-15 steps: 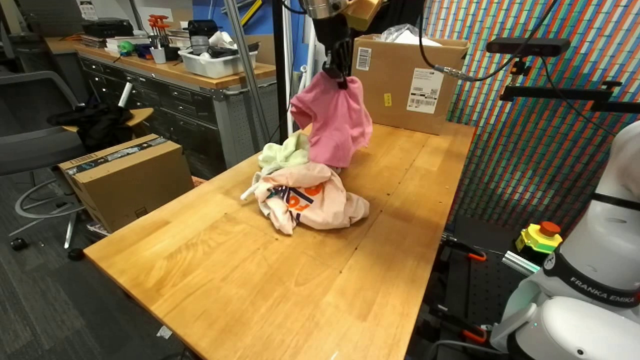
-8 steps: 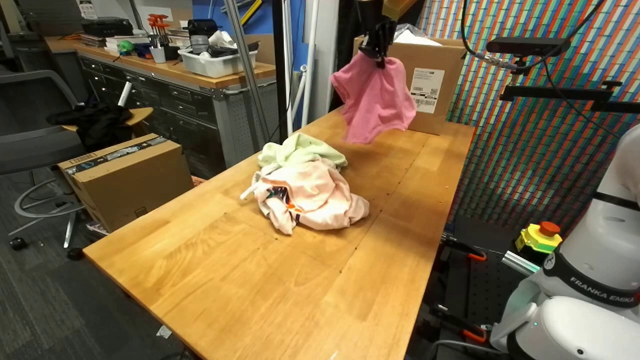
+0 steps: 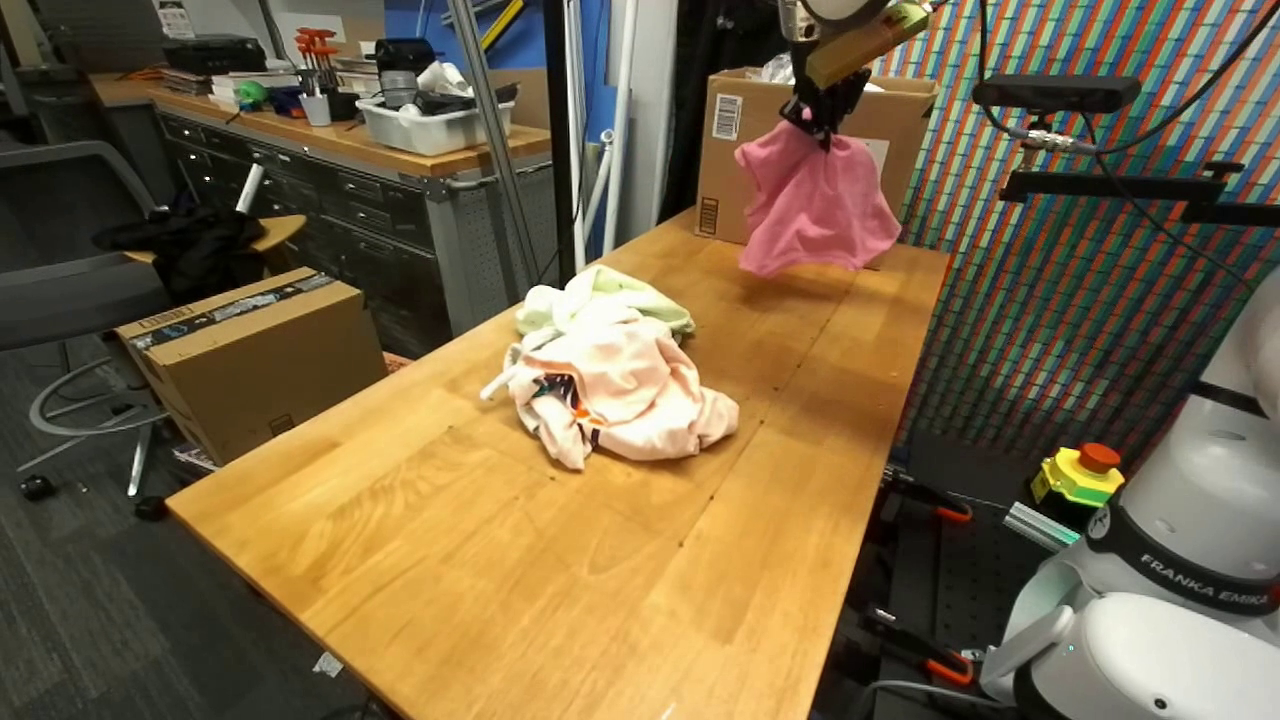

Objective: Spread out the clothes and the objects on the table

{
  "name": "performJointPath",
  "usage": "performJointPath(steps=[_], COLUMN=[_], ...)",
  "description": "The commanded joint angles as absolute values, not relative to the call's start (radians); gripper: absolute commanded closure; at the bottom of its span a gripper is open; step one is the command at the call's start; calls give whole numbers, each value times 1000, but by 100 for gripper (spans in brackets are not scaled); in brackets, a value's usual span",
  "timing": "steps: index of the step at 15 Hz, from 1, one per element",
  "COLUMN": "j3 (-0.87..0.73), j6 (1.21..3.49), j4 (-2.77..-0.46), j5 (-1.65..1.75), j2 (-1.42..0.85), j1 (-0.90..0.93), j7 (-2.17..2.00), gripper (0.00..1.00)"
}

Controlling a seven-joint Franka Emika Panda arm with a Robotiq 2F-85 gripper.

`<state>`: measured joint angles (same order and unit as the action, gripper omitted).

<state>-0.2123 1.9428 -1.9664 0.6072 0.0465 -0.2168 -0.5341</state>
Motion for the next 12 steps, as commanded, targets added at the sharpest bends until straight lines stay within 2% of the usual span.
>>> performJointPath(steps=[1,8,9,10,12], j3=[-223,-228,-228,-228,-227], j6=[1990,1913,1899,1881,1856], j4=[-1995,-1997,-1994,-1993,-1991], j5=[700,878,885,892,899], j2=[40,-10,-16,-21,-32], j1=[-243,-243,-242,-240,-237], j7=[-739,-1114,-1134,-1152,-1168], gripper=[97,98,68,68,53])
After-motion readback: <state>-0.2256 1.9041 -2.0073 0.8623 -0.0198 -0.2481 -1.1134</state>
